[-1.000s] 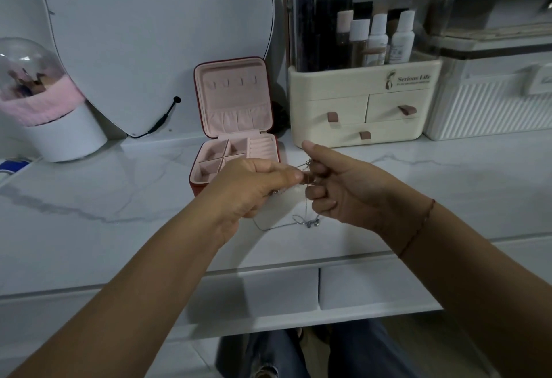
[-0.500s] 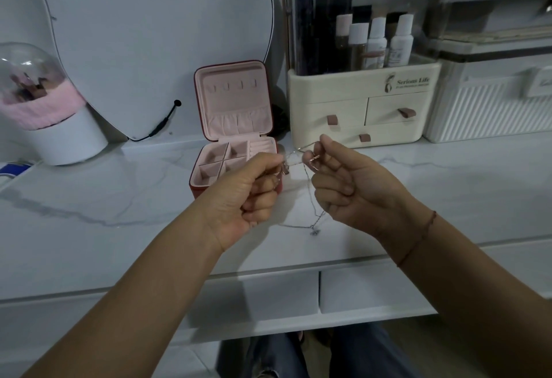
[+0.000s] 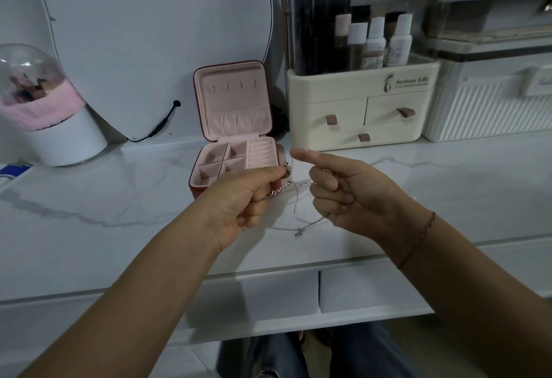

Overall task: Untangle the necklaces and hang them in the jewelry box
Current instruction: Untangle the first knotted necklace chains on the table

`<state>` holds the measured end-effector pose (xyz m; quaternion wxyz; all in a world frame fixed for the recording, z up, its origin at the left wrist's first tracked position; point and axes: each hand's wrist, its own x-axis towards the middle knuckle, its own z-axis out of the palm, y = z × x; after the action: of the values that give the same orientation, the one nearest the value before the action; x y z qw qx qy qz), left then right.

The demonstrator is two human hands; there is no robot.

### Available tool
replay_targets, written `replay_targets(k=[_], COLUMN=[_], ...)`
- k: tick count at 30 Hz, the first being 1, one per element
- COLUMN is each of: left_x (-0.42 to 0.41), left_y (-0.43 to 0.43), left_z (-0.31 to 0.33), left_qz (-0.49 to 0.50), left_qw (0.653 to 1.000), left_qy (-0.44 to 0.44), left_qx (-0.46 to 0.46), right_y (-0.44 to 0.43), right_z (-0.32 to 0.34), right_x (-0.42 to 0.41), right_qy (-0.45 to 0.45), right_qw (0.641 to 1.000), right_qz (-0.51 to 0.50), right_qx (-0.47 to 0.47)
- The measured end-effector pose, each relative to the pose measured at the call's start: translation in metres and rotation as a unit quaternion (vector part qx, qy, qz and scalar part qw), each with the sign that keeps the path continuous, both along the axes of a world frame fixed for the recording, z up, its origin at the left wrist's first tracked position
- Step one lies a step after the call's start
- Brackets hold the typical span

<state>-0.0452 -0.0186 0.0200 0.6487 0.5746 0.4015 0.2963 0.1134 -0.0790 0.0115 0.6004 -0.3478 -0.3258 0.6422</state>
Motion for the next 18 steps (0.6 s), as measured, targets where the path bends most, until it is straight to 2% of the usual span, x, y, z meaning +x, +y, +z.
replay_targets(k=[5, 9, 12, 18], left_x=[-0.0019, -0.0022, -0.0014, -0.0005], left_y=[-0.0017, -0.0019, -0.0011, -0.002], left_z=[0.0015, 0.0011, 0.0001, 0.0013], left_qz=[-0.025, -0.043, -0.018, 0.004], left_qw=[0.999, 0.996, 0.991, 0.986], left_qy=[0.013, -0.05, -0.1, -0.148], left_qx=[-0.028, -0.068, -0.089, -0.08], right_y=[0.0006, 0.0004, -0.0006, -0.0005], right_z=[-0.0011, -0.0023, -0.003, -0.0031], right_x=[0.0007, 0.0011, 0.0007, 0.0014], right_qy=[-0.013, -0.005, 0.0, 0.015], right_qw=[1.0, 1.0, 1.0, 1.0], right_qz=[-0.003, -0.006, -0.005, -0.004], right_qx=[0.002, 0.005, 0.003, 0.005])
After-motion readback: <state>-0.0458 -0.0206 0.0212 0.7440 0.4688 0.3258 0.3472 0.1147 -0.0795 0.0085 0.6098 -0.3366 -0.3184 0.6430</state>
